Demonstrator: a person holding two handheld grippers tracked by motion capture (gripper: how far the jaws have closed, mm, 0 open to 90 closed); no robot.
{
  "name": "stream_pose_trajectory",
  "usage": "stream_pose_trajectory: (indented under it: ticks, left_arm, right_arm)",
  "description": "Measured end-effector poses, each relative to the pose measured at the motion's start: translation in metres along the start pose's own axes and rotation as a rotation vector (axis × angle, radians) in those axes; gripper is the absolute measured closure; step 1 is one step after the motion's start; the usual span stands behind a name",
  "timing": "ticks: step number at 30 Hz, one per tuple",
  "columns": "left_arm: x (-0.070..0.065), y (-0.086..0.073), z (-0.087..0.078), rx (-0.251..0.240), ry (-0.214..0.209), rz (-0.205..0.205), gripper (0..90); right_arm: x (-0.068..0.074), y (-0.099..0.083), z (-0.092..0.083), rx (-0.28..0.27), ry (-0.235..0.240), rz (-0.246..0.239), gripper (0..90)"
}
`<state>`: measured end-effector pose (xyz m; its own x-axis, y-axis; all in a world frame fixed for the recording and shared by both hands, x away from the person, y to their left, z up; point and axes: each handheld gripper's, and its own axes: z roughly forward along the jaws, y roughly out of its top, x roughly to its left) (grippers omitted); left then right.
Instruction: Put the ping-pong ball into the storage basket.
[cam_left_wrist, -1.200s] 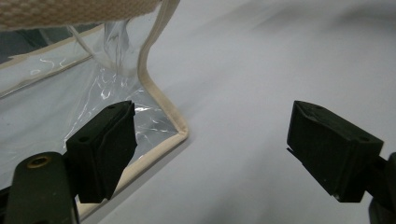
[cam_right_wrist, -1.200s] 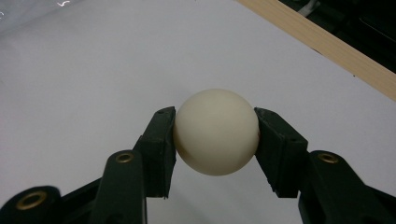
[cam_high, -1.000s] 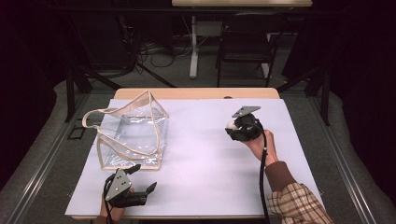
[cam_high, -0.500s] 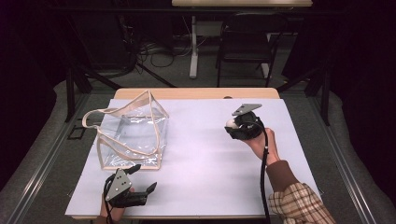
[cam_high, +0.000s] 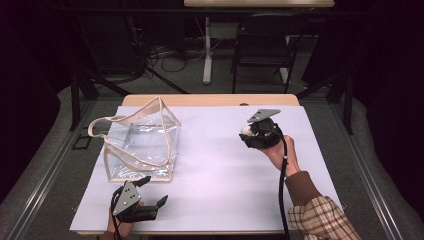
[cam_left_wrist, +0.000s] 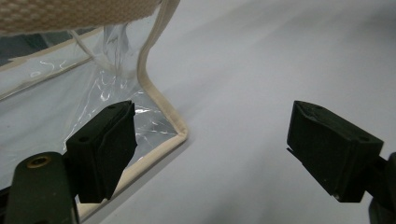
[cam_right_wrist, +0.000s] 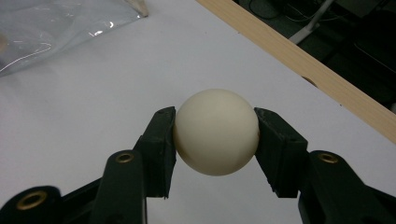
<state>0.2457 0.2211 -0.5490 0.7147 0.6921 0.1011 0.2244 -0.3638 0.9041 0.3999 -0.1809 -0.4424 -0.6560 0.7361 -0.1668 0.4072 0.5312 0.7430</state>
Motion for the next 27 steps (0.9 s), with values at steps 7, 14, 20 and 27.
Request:
stream_pose_trajectory:
  ticks: [7, 14, 20, 27]
  left_arm:
    - [0.0, 0.0, -0.001, -0.001, 0.003, -0.002, 15.9]
    - [0.001, 0.0, 0.0, -0.001, 0.002, -0.002, 15.9]
    - [0.0, 0.0, 0.0, 0.0, 0.001, -0.002, 15.9]
    - [0.0, 0.0, 0.0, -0.002, 0.001, -0.002, 15.9]
  right_arm:
    - [0.0, 0.003, -0.004, -0.007, -0.006, 0.005, 50.9]
    - [-0.001, 0.006, -0.008, -0.009, -0.01, -0.003, 50.9]
    - [-0.001, 0.009, -0.011, -0.015, -0.011, -0.005, 50.9]
    - [0.0, 0.012, -0.014, -0.018, -0.009, -0.01, 51.0]
